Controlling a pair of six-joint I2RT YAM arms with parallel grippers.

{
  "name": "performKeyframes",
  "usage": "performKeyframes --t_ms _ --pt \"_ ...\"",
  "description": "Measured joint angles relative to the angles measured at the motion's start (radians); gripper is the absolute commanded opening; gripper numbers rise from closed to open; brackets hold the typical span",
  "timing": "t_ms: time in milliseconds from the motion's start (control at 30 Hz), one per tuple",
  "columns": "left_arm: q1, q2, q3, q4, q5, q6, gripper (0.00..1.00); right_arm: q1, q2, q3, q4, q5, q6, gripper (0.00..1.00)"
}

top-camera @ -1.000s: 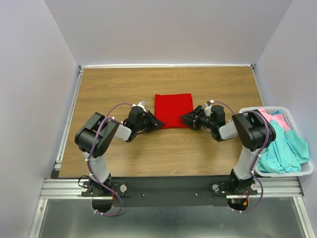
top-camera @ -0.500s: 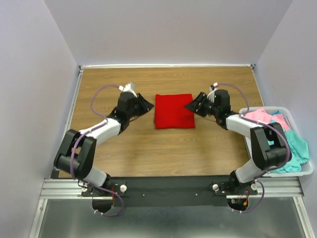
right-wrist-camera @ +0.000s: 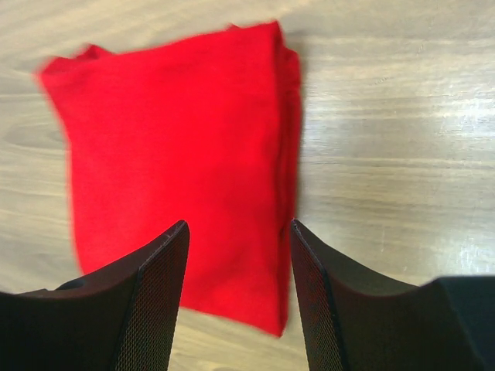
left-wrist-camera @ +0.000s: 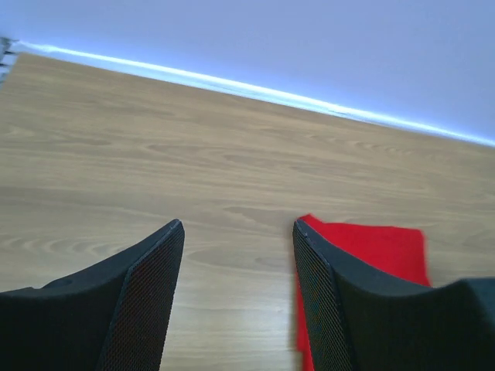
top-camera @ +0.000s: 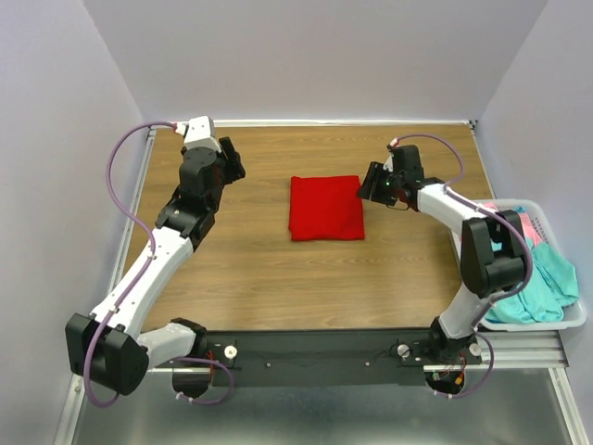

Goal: Fold and stack the t-shirts
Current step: Fold the tshirt, then neatly place the folded tshirt to the corner

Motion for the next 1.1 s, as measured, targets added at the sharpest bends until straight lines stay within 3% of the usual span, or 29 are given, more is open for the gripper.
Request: performKeyframes --t_ms 333,500,633,767,933,1000,1033,1100 --pt "0.011 -0.028 -0.134 -0.032 -0.068 0.084 0.66 0.0 0.205 0.119 -0.064 -0.002 -0.021 0.57" --pt "0.038 -0.013 -0.133 -0.032 -0.056 0.094 0.66 0.0 0.256 0.157 -0.074 -0.011 -0.048 0.37" --pt "0.061 -0.013 -0.133 -0.032 -0.043 0.094 0.66 -0.003 0.28 0.179 -0.093 -0.015 -0.103 0.1" --pt "0.068 -0.013 -0.133 -0.032 -0.033 0.094 0.66 -0.019 0.289 0.211 -0.135 -0.002 -0.168 0.05" --pt "0.068 -0.013 -0.133 -0.031 -0.022 0.095 0.65 -0.094 0.291 0.251 -0.182 0.095 -0.265 0.06" --pt "0.069 -0.013 -0.133 -0.031 -0.018 0.095 0.65 -0.135 0.295 0.285 -0.201 0.183 -0.317 0.14" --pt "0.071 -0.013 -0.133 -0.031 -0.015 0.095 0.65 -0.156 0.303 0.315 -0.212 0.235 -0.348 0.26" --pt "0.072 -0.013 -0.133 -0.031 -0.007 0.095 0.65 -0.183 0.323 0.382 -0.222 0.348 -0.398 0.4"
